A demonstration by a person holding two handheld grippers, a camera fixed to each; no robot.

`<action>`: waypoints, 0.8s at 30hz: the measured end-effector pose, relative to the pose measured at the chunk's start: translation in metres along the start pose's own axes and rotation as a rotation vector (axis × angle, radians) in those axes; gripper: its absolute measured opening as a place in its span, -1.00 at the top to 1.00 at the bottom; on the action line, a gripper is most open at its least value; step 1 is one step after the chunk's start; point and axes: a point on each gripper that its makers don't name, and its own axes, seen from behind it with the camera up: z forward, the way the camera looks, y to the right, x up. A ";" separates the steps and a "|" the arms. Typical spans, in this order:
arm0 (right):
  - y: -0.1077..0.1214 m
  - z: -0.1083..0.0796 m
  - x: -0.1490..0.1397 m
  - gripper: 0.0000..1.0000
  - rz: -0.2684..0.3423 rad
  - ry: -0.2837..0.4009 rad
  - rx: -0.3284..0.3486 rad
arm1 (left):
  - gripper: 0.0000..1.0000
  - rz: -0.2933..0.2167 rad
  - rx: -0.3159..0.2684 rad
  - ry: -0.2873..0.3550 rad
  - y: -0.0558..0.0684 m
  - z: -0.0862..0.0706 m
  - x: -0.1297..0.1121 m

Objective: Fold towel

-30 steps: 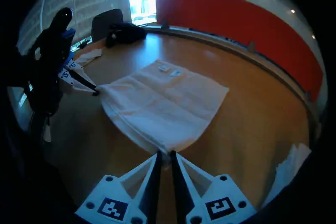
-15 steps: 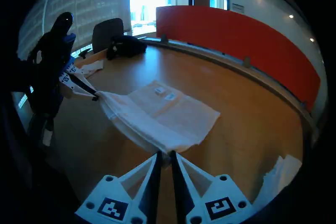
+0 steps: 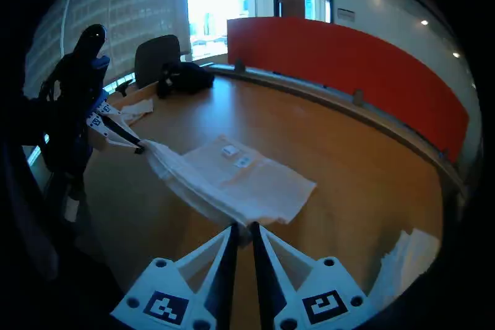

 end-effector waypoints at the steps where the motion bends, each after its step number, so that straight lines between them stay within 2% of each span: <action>1: 0.000 -0.002 0.001 0.66 -0.002 0.001 0.000 | 0.74 0.000 -0.002 -0.002 0.001 -0.002 0.001; 24: -0.008 -0.023 0.011 0.66 -0.002 -0.003 0.006 | 0.74 -0.022 -0.007 -0.030 0.015 -0.031 0.000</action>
